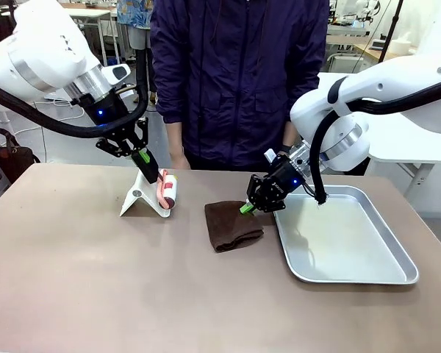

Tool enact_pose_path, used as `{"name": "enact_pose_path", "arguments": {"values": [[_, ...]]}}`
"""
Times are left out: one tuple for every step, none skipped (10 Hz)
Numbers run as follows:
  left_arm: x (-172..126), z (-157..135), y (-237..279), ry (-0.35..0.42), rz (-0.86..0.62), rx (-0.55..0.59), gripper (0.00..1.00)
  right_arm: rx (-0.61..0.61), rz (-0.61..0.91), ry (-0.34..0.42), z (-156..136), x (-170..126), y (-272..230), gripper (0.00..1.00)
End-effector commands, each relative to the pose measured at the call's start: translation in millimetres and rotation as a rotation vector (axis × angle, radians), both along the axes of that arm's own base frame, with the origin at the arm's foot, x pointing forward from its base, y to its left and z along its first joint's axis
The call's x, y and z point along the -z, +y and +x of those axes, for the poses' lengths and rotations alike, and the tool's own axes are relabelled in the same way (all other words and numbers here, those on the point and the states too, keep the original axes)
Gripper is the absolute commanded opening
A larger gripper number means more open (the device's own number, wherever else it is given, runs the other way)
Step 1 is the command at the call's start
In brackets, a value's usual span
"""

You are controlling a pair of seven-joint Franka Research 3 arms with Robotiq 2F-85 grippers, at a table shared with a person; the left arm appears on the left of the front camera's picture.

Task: Clean the surface of the table.
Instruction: Return the Lint Roller and towel to their original positions.

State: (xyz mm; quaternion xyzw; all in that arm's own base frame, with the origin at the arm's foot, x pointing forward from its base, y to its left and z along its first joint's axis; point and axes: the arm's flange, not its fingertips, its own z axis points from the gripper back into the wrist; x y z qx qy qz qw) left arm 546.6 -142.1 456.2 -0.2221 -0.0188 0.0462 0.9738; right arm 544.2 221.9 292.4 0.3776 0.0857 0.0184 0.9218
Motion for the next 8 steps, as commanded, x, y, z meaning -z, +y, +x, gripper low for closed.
{"name": "enact_pose_path", "arguments": {"values": [[3,11,-4,-0.010,0.021,-0.011,0.20,0.013,0.009,-0.012,2,-2,2,0.09],[8,13,-4,0.000,0.033,-0.012,0.20,0.013,0.009,-0.012,2,-2,2,0.09],[11,16,-3,0.010,0.035,-0.018,0.20,0.013,0.009,-0.012,2,-2,2,0.09],[13,17,-2,0.014,0.042,-0.023,0.20,0.013,0.009,-0.012,2,-2,2,0.09],[14,17,-1,0.013,0.047,-0.027,0.20,0.013,0.009,-0.012,2,-2,2,0.09],[14,17,-1,0.012,0.046,-0.029,0.20,0.013,0.009,-0.012,2,-2,2,0.09],[15,16,-1,0.014,0.046,-0.031,0.20,0.013,0.009,-0.012,2,-2,2,0.09],[20,15,0,0.029,0.054,-0.030,0.20,0.013,0.009,-0.012,2,-2,2,0.09]]}}
